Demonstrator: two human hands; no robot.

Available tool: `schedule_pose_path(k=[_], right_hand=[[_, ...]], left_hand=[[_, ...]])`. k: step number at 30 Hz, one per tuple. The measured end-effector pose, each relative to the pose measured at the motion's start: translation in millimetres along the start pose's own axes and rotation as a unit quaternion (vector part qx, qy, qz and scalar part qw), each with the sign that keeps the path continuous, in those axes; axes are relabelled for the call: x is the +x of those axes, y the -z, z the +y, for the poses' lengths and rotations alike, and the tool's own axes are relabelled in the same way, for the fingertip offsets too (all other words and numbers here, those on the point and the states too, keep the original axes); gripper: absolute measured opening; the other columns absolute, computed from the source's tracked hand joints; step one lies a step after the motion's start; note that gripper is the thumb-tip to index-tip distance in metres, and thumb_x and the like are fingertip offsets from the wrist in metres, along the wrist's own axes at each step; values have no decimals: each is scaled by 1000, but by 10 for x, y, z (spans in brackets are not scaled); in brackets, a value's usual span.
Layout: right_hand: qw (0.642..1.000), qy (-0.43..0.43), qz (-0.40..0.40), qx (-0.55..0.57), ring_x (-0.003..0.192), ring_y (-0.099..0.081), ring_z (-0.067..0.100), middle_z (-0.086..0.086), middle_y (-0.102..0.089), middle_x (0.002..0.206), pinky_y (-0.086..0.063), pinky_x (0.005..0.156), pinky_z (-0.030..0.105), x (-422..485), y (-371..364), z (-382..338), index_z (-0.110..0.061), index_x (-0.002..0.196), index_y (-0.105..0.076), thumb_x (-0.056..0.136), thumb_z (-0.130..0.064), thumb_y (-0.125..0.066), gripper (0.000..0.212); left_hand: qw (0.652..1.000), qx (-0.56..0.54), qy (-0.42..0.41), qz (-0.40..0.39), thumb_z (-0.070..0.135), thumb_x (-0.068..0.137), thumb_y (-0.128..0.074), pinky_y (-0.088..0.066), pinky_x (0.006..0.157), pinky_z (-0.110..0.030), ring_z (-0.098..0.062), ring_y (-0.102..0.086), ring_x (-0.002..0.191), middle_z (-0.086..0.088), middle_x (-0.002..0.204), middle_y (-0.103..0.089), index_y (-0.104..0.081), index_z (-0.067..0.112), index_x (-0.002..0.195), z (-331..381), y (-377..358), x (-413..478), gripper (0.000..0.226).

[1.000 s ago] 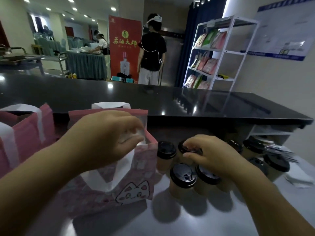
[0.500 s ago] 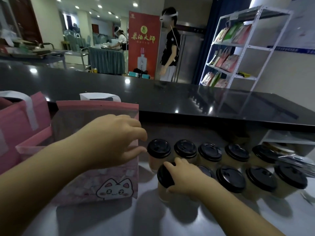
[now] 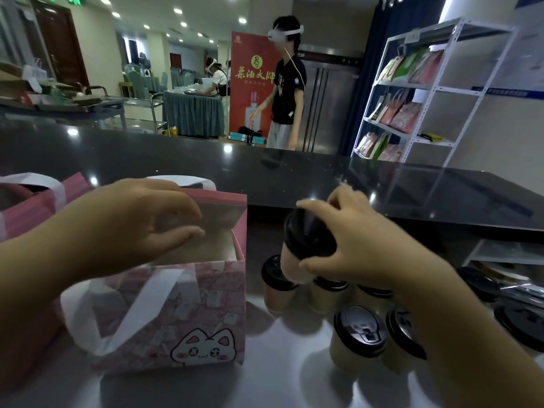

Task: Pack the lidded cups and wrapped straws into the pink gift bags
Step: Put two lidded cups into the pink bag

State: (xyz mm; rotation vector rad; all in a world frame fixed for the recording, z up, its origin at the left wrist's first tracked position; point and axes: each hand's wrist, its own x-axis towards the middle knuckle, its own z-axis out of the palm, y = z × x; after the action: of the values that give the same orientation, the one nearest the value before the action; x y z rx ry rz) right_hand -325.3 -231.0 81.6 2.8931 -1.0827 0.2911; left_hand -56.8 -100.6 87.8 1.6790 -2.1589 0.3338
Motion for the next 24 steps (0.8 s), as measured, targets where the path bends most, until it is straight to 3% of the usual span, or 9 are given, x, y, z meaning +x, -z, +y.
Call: schedule_pose_path(k=[3,6,10,15,20,24], right_hand=[[998,21,63,6,106,-27,15,-4,-26,111,-44,86,31,159,302,-154,-42,139,-22,64,-66,-58,87],[991,55,119,37,107,-30,16,-3,-28,110,-42,88,32,359,491,-368,-41,138,-26,63,-66,-57,85],[978,116,144,95,107,-33,15,-5,-30,110,-42,90,31,662,546,-686,-45,136,-29,63,-65,-60,82],[956,206,7,211,112,-38,6,-13,-31,115,-47,90,24,1002,277,-1045,-50,131,-32,65,-53,-73,78],[958,253,-100,94,108,-36,9,-15,-30,115,-50,85,28,1225,-137,-1226,-52,128,-29,64,-44,-74,78],[949,272,-161,-5,105,-36,11,-12,-33,116,-50,83,34,1348,-441,-1304,-53,128,-25,66,-46,-73,79]], left_hand=[[999,9,29,13,57,77,-47,-52,61,-25,-3,-61,69,14,82,-63,-68,30,87,-253,47,-67,35],[997,23,72,23,45,77,-65,-50,60,-28,-4,-58,65,12,80,-64,-68,30,84,-512,54,-177,17],[989,54,137,-25,31,73,-74,-48,75,-29,-10,-59,79,9,93,-64,-70,28,92,-832,-27,-335,20],[971,91,167,-145,40,85,-57,-36,95,-21,-5,-45,111,15,122,-50,-57,33,117,-1061,-205,-467,33],[970,37,200,-131,37,83,-59,-27,105,-20,-6,-31,126,12,139,-34,-41,30,133,-1121,-324,-595,54],[970,6,200,-142,50,79,-59,-8,104,-16,0,0,137,14,152,-4,-17,33,144,-1165,-338,-718,79]])
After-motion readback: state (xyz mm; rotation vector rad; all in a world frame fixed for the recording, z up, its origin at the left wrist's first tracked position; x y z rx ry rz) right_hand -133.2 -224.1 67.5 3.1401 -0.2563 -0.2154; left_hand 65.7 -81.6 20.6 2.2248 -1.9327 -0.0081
